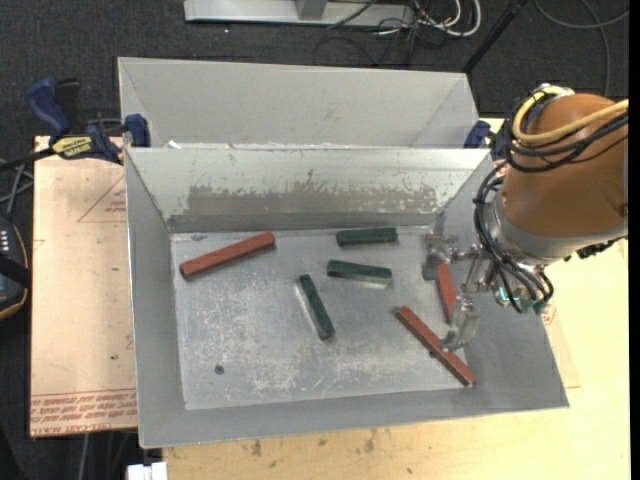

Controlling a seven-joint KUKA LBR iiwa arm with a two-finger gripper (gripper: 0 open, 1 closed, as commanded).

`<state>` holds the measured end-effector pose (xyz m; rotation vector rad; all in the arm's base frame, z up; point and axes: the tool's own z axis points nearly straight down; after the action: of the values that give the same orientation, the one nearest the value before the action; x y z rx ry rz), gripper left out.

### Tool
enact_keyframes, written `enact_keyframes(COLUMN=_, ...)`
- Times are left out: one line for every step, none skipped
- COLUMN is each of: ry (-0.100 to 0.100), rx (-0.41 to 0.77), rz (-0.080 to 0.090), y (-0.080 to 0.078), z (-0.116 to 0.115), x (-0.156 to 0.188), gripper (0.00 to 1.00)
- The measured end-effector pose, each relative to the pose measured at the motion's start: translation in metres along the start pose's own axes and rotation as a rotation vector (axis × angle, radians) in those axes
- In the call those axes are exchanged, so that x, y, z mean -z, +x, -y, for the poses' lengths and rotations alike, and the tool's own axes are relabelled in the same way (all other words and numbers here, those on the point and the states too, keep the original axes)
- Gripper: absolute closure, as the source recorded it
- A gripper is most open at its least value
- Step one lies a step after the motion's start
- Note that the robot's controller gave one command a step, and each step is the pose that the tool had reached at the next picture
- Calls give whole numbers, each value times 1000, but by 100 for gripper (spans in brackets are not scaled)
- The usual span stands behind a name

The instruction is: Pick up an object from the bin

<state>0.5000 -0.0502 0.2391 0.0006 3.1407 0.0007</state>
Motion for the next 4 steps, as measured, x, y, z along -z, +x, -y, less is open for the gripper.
enact_keyframes(ry=0, rx=-55, rz=8, y=-9, z=5, x=-41, gripper=0)
enact_keyframes(ry=-2, rx=-75, rz=0, y=-14, z=10, x=-61, gripper=0)
enact_keyframes(ry=0, rx=118, rz=2, y=-19, z=25, x=-109, gripper=0)
enact_keyframes(ry=-2, rx=-27, rz=-1, y=-12, z=66, x=-167, gripper=100)
